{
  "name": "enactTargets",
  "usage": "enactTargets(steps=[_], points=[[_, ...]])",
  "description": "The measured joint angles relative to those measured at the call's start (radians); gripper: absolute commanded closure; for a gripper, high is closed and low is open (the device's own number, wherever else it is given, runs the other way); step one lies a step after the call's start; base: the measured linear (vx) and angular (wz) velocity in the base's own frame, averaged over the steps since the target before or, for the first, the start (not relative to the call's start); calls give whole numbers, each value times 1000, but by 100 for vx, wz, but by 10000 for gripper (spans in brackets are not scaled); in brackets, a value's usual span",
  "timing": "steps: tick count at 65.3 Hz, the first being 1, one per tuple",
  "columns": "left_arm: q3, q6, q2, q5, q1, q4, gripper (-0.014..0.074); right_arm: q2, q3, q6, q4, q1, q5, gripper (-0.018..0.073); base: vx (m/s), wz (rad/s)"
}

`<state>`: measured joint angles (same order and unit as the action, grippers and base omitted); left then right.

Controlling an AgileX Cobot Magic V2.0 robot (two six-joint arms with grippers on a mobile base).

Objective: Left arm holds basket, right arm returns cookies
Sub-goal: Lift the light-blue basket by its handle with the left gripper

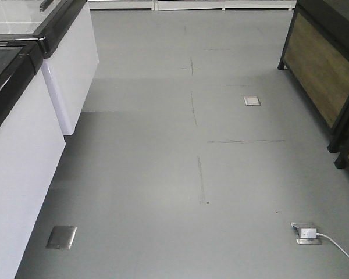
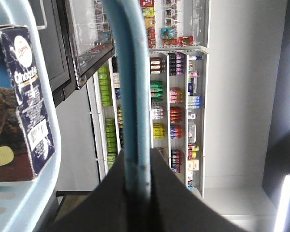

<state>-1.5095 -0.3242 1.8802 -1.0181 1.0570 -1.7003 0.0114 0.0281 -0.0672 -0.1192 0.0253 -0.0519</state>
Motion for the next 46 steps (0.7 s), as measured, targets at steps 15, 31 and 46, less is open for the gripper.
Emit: enactTargets(steps=[15, 31, 46], points=[[-1, 17, -3, 8, 0, 0, 602, 0, 0, 0, 0, 0, 0, 562, 0, 0], [-138, 18, -9, 30, -32, 64, 602, 0, 0, 0, 0, 0, 0, 562, 0, 0], [-334, 48, -14, 13, -145, 67, 602, 0, 0, 0, 0, 0, 0, 562, 0, 0]])
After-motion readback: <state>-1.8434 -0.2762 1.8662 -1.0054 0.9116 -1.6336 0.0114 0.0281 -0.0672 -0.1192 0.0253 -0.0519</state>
